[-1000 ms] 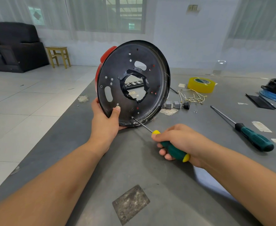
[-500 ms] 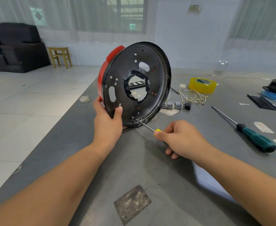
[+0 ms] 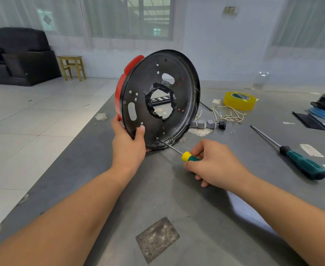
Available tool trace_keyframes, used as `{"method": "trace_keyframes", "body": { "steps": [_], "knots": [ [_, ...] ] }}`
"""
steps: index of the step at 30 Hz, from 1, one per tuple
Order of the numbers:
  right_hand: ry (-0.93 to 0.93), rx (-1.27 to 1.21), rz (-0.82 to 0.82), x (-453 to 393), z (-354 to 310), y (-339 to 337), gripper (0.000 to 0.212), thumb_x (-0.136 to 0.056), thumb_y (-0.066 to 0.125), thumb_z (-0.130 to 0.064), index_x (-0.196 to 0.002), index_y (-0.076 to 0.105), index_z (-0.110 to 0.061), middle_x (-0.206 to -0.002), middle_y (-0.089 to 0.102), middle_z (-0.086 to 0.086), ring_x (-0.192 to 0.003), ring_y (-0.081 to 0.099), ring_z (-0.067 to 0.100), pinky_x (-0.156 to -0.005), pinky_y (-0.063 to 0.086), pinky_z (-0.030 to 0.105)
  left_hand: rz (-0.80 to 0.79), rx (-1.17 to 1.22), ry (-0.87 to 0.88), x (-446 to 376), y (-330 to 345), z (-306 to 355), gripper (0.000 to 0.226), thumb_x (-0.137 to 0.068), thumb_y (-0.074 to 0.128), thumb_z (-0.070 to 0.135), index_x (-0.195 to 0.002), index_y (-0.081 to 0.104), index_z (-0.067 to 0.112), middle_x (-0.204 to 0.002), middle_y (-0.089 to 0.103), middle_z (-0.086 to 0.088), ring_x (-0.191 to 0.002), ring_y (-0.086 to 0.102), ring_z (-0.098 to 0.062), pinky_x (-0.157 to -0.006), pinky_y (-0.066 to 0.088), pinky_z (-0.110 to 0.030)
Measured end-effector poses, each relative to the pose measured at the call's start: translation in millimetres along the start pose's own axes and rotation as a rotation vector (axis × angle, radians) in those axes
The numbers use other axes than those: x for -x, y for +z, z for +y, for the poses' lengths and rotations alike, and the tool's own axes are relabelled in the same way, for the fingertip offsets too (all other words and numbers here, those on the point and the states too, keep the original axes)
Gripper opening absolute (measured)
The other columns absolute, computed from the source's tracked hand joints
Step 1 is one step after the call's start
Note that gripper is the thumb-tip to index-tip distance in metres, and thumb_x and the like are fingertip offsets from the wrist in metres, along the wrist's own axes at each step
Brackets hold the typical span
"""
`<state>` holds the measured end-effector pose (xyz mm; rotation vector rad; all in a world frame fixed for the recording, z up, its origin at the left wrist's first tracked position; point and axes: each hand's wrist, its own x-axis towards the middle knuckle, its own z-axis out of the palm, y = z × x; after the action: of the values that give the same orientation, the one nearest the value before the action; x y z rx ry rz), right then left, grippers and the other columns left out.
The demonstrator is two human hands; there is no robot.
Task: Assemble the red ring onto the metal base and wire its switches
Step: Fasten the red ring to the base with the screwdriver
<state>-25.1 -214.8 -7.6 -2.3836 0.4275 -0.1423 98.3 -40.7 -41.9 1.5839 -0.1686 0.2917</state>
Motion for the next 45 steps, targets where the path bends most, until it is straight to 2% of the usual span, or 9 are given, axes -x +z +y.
{"method": "trace_keyframes", "body": {
  "steps": [4, 11, 22, 27, 32, 35, 39, 42, 45],
  "knots": [
    [-0.114, 0.458, 0.177, 2.7, 3.4, 3.5, 0.034, -0.093, 0.053, -0.055, -0.09, 0.061, -0.023, -0.079, 0.069, -0.001, -0.079, 0.065, 0.031, -0.068, 0.055, 0.038, 0.001, -0.017, 0.021, 0.1, 1.1, -0.4, 0.051, -0.104, 0.061, 0.016, -0.145, 0.034, 0.028, -0.119, 0.064, 0.012, -0.118, 0.067, -0.03, -0.099, 0.057, -0.057],
    [0.213, -0.59, -0.166, 3.3, -9.6, -0.7, 0.016, -0.099, 0.062, -0.029, -0.106, 0.064, -0.014, -0.093, 0.077, 0.006, -0.052, 0.065, 0.02, -0.042, 0.044, 0.024, 0.006, 0.004, 0.001, -2.5, 0.2, -3.7, 0.052, -0.102, 0.063, 0.02, -0.145, 0.036, 0.032, -0.111, 0.061, 0.027, -0.116, 0.068, -0.027, -0.097, 0.058, -0.057],
    [-0.09, -1.322, -0.043, 7.4, -13.5, -8.7, 0.011, -0.079, 0.065, -0.013, -0.082, 0.065, -0.002, -0.124, 0.058, 0.025, -0.108, 0.068, 0.049, -0.084, 0.062, 0.05, 0.091, 0.313, -0.204, -16.9, -2.5, -8.1, 0.046, -0.102, 0.064, 0.01, -0.139, 0.043, 0.025, -0.124, 0.061, 0.015, -0.114, 0.067, -0.023, -0.071, 0.067, -0.05],
    [-0.375, -1.058, 0.073, 9.0, -8.4, 1.0, 0.02, -0.089, 0.056, -0.012, -0.108, 0.055, -0.009, -0.123, 0.064, 0.017, -0.105, 0.072, 0.037, -0.087, 0.062, 0.047, 0.093, 0.337, -0.234, -17.5, -2.2, -6.8, 0.038, -0.101, 0.064, 0.01, -0.127, 0.044, 0.03, -0.125, 0.06, 0.011, -0.114, 0.067, -0.027, -0.072, 0.066, -0.052],
    [-0.777, -0.376, 0.377, 7.2, -9.0, -7.1, 0.011, -0.106, 0.05, -0.022, -0.115, 0.055, -0.025, -0.108, 0.064, 0.003, -0.076, 0.075, 0.017, -0.062, 0.059, 0.024, 0.1, 0.364, -0.27, -22.1, -1.9, -8.9, 0.04, -0.099, 0.067, 0.011, -0.13, 0.047, 0.026, -0.125, 0.062, 0.009, -0.113, 0.068, -0.026, -0.07, 0.067, -0.049],
    [-0.872, -0.006, 0.485, -0.8, -19.2, -21.1, 0.015, -0.105, 0.047, -0.024, -0.106, 0.059, -0.015, -0.106, 0.054, -0.001, -0.088, 0.058, 0.002, -0.082, 0.044, 0.015, 0.095, 0.362, -0.284, -25.5, -1.7, -10.4, 0.039, -0.098, 0.068, 0.011, -0.127, 0.048, 0.028, -0.125, 0.063, 0.007, -0.112, 0.069, -0.029, -0.068, 0.066, -0.049],
    [-0.892, 0.182, 0.279, -3.4, -32.0, -40.2, 0.025, -0.094, 0.049, -0.01, -0.117, 0.055, -0.018, -0.11, 0.05, -0.007, -0.1, 0.05, -0.001, -0.087, 0.038, 0.011, 0.095, 0.363, -0.307, -34.2, -5.2, -10.9, 0.046, -0.098, 0.068, 0.01, -0.137, 0.048, 0.024, -0.13, 0.063, 0.002, -0.113, 0.068, -0.033, -0.067, 0.066, -0.048],
    [-0.835, 0.203, 0.146, -4.1, -47.6, -52.0, 0.033, -0.101, 0.047, -0.017, -0.132, 0.052, -0.027, -0.111, 0.062, -0.007, -0.102, 0.064, 0.007, -0.092, 0.049, 0.028, 0.072, 0.368, -0.312, -39.1, -8.3, -11.7, 0.049, -0.099, 0.066, 0.008, -0.142, 0.049, 0.023, -0.134, 0.063, -0.001, -0.116, 0.067, -0.035, -0.07, 0.066, -0.05],
    [-0.842, 0.301, 0.236, -7.2, -65.1, -58.4, 0.024, -0.103, 0.051, -0.032, -0.126, 0.059, -0.029, -0.09, 0.071, -0.004, -0.083, 0.067, 0.018, -0.08, 0.051, 0.035, 0.069, 0.374, -0.313, -39.8, -9.0, -11.7, 0.05, -0.1, 0.065, 0.008, -0.144, 0.048, 0.024, -0.136, 0.063, -0.001, -0.116, 0.067, -0.035, -0.071, 0.066, -0.051]
  ]
}}
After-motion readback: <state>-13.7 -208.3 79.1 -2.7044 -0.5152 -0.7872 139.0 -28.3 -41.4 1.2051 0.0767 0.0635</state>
